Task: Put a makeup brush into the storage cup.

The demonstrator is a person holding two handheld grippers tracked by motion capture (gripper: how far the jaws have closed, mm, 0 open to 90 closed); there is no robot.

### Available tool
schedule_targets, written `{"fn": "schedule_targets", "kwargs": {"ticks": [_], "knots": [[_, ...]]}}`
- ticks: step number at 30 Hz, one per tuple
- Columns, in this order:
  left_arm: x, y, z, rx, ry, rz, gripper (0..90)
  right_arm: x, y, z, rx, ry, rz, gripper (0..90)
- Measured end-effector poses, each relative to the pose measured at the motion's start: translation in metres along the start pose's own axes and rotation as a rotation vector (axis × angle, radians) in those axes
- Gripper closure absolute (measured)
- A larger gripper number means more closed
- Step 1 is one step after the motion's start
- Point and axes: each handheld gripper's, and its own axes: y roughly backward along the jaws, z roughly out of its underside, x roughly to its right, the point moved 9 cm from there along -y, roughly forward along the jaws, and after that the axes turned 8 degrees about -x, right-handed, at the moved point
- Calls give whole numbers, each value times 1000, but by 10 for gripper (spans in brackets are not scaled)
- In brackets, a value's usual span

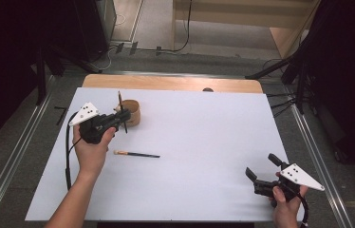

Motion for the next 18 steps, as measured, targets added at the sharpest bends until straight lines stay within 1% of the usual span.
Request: {"fn": "schedule_targets", "kwargs": {"ticks": [7,9,10,13,14,15,18], "knots": [[-7,-12,-6,10,5,-42,828,0,-2,1,-3,4,-1,1],[-11,-18,-7,11,15,-62,828,-1,-2,1,-3,4,-2,1],[-11,-18,-7,11,15,-62,826,-1,-2,1,-3,4,-2,1],[-19,-27,-9,15,29,-99,825,-1,-2,1,-3,4,-3,1],[-19,-27,-9,15,29,-99,827,-1,-2,2,-3,3,-4,1],[-21,-30,-9,15,25,-111,828,-1,-2,2,-4,2,-5,1],[-25,-37,-10,18,28,-125,831,-1,-2,2,-7,1,-5,1]]}}
